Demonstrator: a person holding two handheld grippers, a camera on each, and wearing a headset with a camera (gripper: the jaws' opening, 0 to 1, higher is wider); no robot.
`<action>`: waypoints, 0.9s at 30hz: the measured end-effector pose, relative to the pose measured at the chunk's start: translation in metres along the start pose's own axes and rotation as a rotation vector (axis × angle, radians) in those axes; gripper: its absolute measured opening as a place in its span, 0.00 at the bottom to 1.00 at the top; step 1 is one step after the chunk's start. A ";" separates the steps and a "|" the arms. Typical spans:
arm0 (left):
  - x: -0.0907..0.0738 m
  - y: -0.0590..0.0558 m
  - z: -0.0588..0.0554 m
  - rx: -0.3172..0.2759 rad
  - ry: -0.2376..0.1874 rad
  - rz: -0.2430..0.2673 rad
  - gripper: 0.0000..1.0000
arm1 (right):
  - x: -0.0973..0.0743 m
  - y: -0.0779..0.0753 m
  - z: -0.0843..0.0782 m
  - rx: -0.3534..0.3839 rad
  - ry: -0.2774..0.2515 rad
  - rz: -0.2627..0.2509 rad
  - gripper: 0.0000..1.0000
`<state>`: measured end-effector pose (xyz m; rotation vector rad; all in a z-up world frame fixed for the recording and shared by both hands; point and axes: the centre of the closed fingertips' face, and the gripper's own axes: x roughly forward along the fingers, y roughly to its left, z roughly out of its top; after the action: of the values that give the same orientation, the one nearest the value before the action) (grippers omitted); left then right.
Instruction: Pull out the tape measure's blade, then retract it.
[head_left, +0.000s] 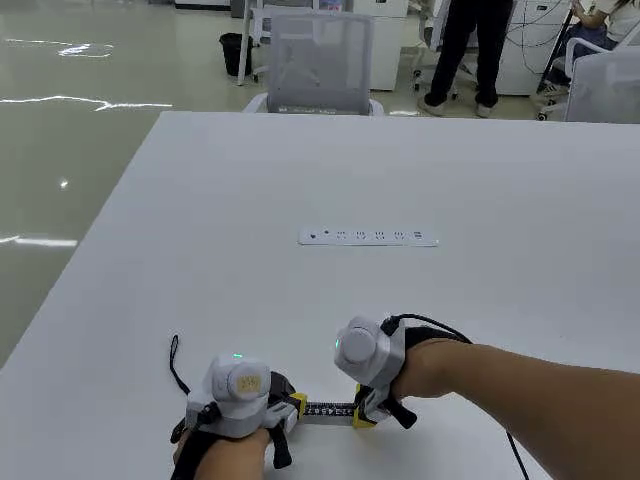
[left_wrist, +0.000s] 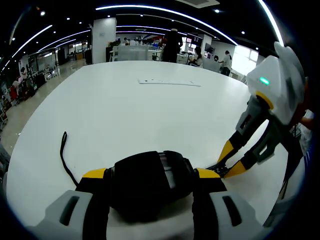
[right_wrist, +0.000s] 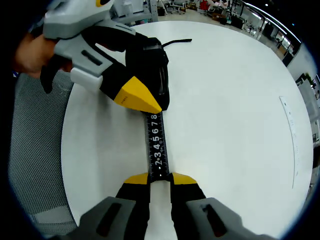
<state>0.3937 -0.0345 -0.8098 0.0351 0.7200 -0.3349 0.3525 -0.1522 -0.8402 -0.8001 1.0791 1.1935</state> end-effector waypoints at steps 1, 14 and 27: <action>0.000 0.000 0.000 0.000 0.001 0.000 0.64 | 0.000 0.001 0.001 -0.001 -0.002 0.000 0.15; 0.000 -0.001 0.000 0.000 0.000 -0.002 0.64 | 0.002 0.002 0.008 -0.007 -0.008 0.002 0.15; 0.000 -0.002 -0.001 0.000 0.000 -0.003 0.64 | 0.005 0.002 0.015 -0.012 -0.011 0.007 0.15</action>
<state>0.3930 -0.0359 -0.8105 0.0341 0.7198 -0.3382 0.3536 -0.1363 -0.8397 -0.7991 1.0669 1.2100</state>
